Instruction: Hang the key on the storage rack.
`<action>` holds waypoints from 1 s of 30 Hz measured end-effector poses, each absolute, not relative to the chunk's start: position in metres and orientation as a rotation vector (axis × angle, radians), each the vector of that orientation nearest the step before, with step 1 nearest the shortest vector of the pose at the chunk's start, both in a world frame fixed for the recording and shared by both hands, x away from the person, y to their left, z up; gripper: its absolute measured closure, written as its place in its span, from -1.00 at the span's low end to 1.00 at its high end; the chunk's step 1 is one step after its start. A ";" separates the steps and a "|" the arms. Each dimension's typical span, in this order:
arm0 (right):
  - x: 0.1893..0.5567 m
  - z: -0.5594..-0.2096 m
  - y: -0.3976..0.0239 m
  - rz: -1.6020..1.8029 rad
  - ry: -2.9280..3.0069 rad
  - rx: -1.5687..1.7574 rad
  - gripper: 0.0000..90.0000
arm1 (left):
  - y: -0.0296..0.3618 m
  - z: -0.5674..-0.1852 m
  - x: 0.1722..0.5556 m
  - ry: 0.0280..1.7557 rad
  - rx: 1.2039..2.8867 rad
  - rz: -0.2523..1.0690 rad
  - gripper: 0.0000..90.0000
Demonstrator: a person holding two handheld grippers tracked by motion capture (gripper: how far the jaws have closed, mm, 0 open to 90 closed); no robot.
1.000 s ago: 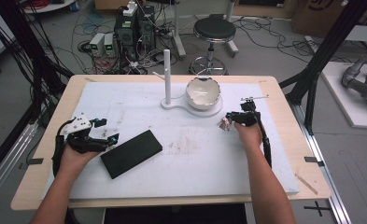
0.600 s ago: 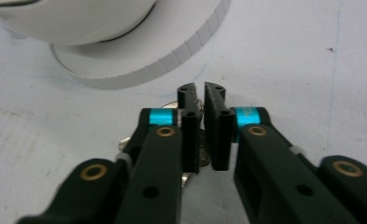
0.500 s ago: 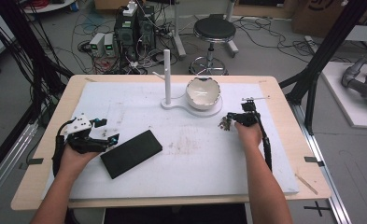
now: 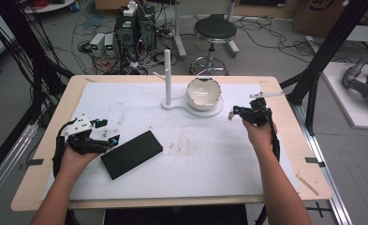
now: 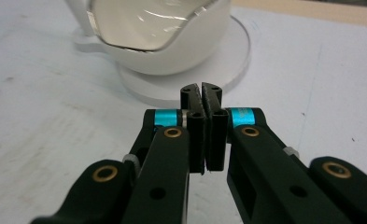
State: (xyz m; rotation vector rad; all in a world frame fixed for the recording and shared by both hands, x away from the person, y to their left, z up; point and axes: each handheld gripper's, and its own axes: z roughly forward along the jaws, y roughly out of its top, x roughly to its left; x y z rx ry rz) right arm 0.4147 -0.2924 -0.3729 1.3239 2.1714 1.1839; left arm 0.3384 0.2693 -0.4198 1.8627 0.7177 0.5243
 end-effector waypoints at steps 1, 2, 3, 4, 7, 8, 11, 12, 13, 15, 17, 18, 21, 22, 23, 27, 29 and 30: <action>0.415 -0.373 -0.292 1.184 2.171 1.324 1.00 | 0.269 -0.420 0.338 0.719 1.860 0.525 -0.61; 0.410 -0.364 -0.291 1.202 2.172 1.282 1.00 | 0.269 -0.420 0.338 0.720 1.859 0.524 -0.61; 0.403 -0.349 -0.288 1.232 2.187 1.229 1.00 | 0.269 -0.419 0.338 0.720 1.858 0.524 -0.61; 0.400 -0.341 -0.285 1.244 2.196 1.192 1.00 | 0.269 -0.419 0.338 0.719 1.859 0.525 -0.61; 0.391 -0.318 -0.274 1.281 2.216 1.094 1.00 | 0.269 -0.419 0.337 0.717 1.860 0.528 -0.61; 0.389 -0.313 -0.271 1.288 2.221 1.076 1.00 | 0.269 -0.418 0.337 0.716 1.861 0.529 -0.61; 0.384 -0.295 -0.258 1.315 2.240 0.988 1.00 | 0.269 -0.417 0.336 0.716 1.857 0.531 -0.61; 0.383 -0.289 -0.253 1.318 2.247 0.962 1.00 | 0.269 -0.417 0.336 0.714 1.856 0.531 -0.61; 0.382 -0.283 -0.247 1.325 2.258 0.930 1.00 | 0.270 -0.417 0.336 0.713 1.856 0.532 -0.61; 0.382 -0.276 -0.238 1.332 2.274 0.901 1.00 | 0.270 -0.416 0.336 0.712 1.856 0.531 -0.61; 0.384 -0.268 -0.228 1.334 2.285 0.851 1.00 | 0.270 -0.416 0.336 0.710 1.858 0.534 -0.61; 0.385 -0.265 -0.223 1.333 2.295 0.834 1.00 | 0.270 -0.416 0.336 0.710 1.858 0.534 -0.61; 0.390 -0.257 -0.206 1.329 2.322 0.790 1.00 | 0.270 -0.415 0.336 0.709 1.854 0.536 -0.61; 0.392 -0.255 -0.200 1.329 2.330 0.775 1.00 | 0.270 -0.415 0.336 0.709 1.852 0.534 -0.61; 0.394 -0.253 -0.195 1.326 2.343 0.756 1.00 | 0.270 -0.415 0.336 0.709 1.852 0.534 -0.61; 0.403 -0.247 -0.176 1.344 2.370 0.713 1.00 | 0.270 -0.415 0.337 0.710 1.853 0.535 -0.61; 0.416 -0.244 -0.160 1.356 2.400 0.691 1.00 | 0.270 -0.415 0.337 0.711 1.853 0.536 -0.61; 0.419 -0.244 -0.156 1.357 2.407 0.685 1.00 | 0.270 -0.415 0.337 0.711 1.853 0.536 -0.61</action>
